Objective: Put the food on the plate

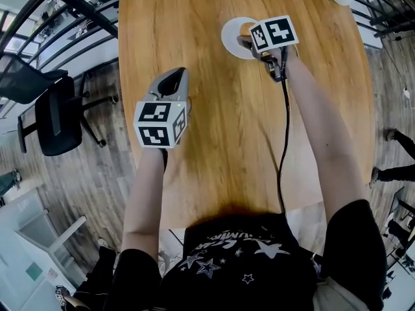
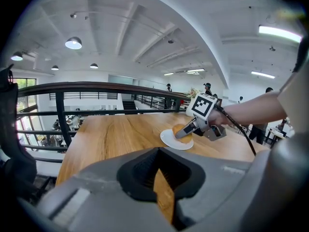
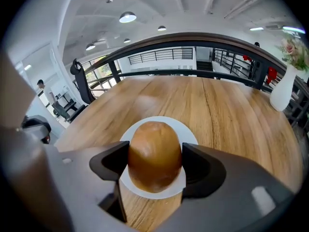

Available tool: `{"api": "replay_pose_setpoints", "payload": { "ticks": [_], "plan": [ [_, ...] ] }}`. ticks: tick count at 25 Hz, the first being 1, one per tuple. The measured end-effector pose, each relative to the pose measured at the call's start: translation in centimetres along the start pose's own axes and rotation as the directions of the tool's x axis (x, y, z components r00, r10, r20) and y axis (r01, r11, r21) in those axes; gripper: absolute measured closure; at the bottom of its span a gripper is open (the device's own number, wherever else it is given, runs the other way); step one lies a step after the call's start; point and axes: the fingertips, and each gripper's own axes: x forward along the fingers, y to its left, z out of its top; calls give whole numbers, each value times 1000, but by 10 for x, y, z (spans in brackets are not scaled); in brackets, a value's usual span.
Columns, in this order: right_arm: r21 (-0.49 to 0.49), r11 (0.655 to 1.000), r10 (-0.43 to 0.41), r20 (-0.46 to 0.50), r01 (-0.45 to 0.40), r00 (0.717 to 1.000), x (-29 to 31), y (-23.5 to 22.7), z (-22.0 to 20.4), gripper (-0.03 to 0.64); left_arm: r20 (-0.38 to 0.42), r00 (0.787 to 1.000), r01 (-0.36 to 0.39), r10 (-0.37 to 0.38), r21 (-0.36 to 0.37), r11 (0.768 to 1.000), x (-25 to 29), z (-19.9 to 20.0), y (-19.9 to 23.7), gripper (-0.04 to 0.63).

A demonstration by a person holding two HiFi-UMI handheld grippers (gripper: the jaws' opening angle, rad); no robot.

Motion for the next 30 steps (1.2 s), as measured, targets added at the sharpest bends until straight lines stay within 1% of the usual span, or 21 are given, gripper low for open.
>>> {"api": "replay_pose_setpoints", "payload": {
  "ticks": [8, 11, 15, 23, 30],
  "plan": [
    [2, 1000, -26, 21, 26, 999, 9, 0, 5, 270, -12, 1000, -2, 2, -18, 1000, 1, -11, 6, 594],
    [-2, 999, -37, 14, 38, 999, 10, 0, 0, 246, -14, 1000, 2, -2, -21, 1000, 0, -14, 3, 594],
    [17, 999, -49, 7, 49, 999, 9, 1, -2, 218, -16, 1000, 4, -5, -26, 1000, -6, -13, 6, 594],
    [34, 994, -106, 22, 105, 994, -12, -1, -2, 210, 3, 1000, -7, 8, -48, 999, -23, -7, 11, 594],
    [39, 993, -110, 59, 108, 992, -46, 6, -4, 210, 38, 999, 10, -9, -36, 999, -41, 6, -3, 594]
  ]
}}
